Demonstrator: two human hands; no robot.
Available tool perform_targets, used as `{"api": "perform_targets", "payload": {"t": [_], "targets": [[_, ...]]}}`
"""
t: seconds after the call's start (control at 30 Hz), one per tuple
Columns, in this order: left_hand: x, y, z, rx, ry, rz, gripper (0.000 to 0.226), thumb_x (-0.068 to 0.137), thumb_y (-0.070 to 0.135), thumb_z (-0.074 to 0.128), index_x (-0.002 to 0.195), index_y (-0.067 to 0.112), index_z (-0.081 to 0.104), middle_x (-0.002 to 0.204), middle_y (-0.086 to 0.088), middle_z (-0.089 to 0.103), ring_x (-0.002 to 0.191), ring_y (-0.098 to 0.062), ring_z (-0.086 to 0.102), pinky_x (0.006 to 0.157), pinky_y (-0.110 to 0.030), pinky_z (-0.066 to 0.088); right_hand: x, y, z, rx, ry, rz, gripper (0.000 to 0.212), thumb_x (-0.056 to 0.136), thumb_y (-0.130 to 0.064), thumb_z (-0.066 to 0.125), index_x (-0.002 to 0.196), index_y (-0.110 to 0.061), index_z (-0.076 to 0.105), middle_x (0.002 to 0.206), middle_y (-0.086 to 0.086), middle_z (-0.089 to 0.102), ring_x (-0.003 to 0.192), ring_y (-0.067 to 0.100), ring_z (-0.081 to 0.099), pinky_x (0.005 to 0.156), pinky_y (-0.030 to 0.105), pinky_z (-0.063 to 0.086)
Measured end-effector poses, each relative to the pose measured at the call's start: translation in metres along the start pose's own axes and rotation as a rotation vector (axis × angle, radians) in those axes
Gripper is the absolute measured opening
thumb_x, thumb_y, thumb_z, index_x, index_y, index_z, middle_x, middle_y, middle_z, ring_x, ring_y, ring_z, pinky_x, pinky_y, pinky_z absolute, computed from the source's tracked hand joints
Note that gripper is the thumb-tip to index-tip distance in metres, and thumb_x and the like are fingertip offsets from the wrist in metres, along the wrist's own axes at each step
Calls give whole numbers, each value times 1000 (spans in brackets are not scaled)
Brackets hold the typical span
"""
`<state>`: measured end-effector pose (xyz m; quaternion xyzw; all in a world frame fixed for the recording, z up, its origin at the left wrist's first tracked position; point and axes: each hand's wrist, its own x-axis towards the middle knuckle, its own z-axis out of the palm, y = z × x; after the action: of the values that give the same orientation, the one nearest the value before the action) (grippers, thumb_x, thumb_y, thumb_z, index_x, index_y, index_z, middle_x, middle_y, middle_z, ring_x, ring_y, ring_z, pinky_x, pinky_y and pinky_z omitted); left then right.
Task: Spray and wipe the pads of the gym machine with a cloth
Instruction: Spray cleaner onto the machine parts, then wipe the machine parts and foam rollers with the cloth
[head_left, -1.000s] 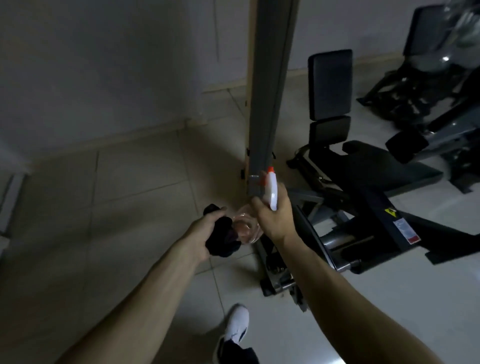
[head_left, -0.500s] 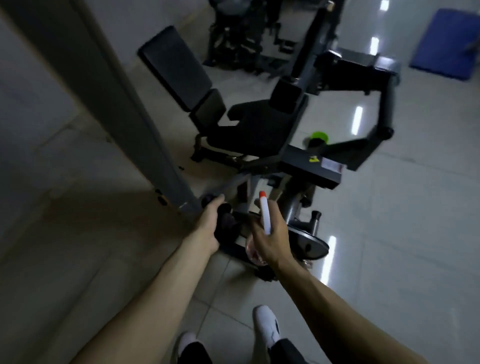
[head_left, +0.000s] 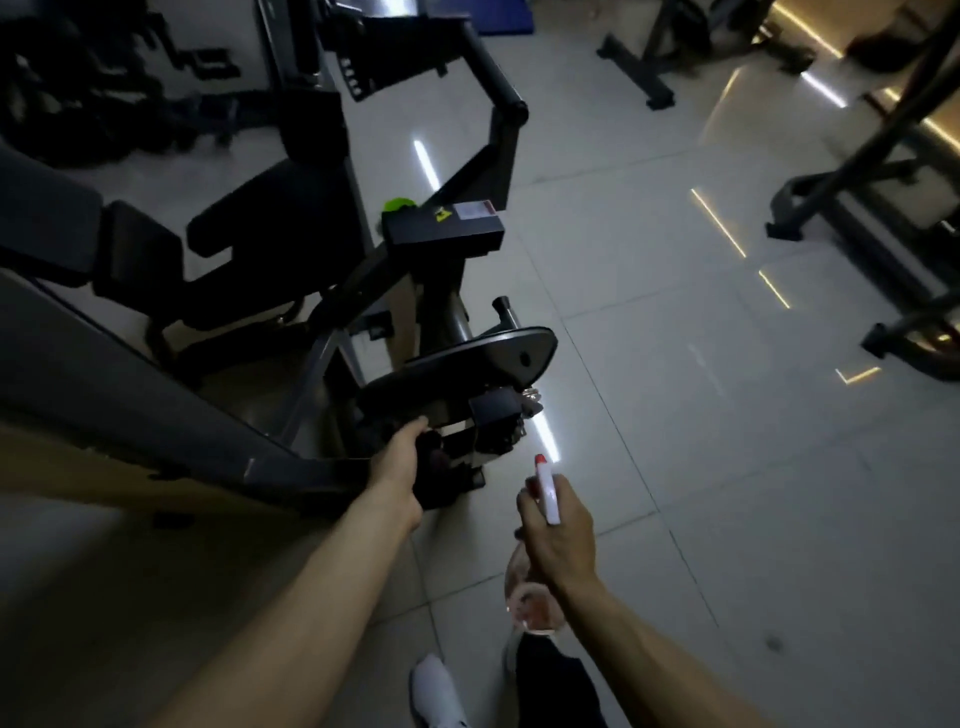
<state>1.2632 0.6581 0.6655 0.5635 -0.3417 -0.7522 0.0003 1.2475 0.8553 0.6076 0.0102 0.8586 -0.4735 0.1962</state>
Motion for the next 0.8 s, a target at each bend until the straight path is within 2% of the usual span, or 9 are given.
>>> {"api": "perform_targets", "payload": {"t": [0.1,0.17,0.3,0.4,0.47,0.53,0.63,0.7,0.8], "targets": [[12,-15,-11,-4,51,-5,20,85,35,77,94,18,73,87,-12,72,78,-32,70,77,-48,61,-14,19,21,25,-11,28,23,90,-54,58,85,-33,55,75,-4,63,67,20,67,63,51,60],[26,-25,-17,-7,67,10,21,85,34,77,97,17,73,84,-11,71,75,-31,69,84,-52,60,-17,30,35,47,14,62,31,93,-59,55,80,-31,56,71,-4,63,63,19,66,62,50,60],[39,-44,-25,-1,68,-9,32,80,37,79,102,14,75,82,-9,72,75,-31,70,90,-59,58,-19,43,46,86,87,79,33,97,-54,53,75,-30,56,69,-6,64,58,15,66,58,48,60],[42,-55,-30,1,60,16,30,83,37,78,103,15,76,90,-9,74,85,-33,71,91,-53,59,-19,48,49,93,87,55,27,100,-50,55,78,-33,57,71,-8,64,59,16,66,58,48,60],[40,-59,-36,-12,65,7,28,85,38,77,101,16,75,86,-7,73,81,-31,70,86,-50,60,-20,52,53,105,89,57,30,101,-46,57,77,-28,60,67,-5,65,56,15,67,58,47,60],[39,-61,-48,-43,68,1,22,87,37,75,96,17,74,83,-5,72,75,-27,67,75,-43,61,-20,53,60,103,68,49,28,99,-49,57,79,-30,60,69,-5,65,59,17,67,58,48,60],[41,-55,-74,-109,103,-28,23,87,36,76,100,17,72,89,-6,70,78,-27,65,80,-46,60,-17,39,77,100,-58,-17,14,97,-50,61,105,-41,54,85,-8,63,74,17,66,66,48,62],[41,-48,-94,-140,130,-37,25,87,38,76,100,18,72,90,-7,69,80,-28,64,71,-44,62,-15,21,89,87,-133,-94,36,94,-32,67,119,-37,41,97,-7,58,80,18,64,71,42,61],[43,-38,-122,-208,154,-78,24,88,39,75,95,17,69,76,-6,63,68,-25,61,55,-38,59,-7,-13,109,55,-196,-189,43,89,-17,69,111,-34,37,100,1,53,83,22,61,72,39,59]]}}
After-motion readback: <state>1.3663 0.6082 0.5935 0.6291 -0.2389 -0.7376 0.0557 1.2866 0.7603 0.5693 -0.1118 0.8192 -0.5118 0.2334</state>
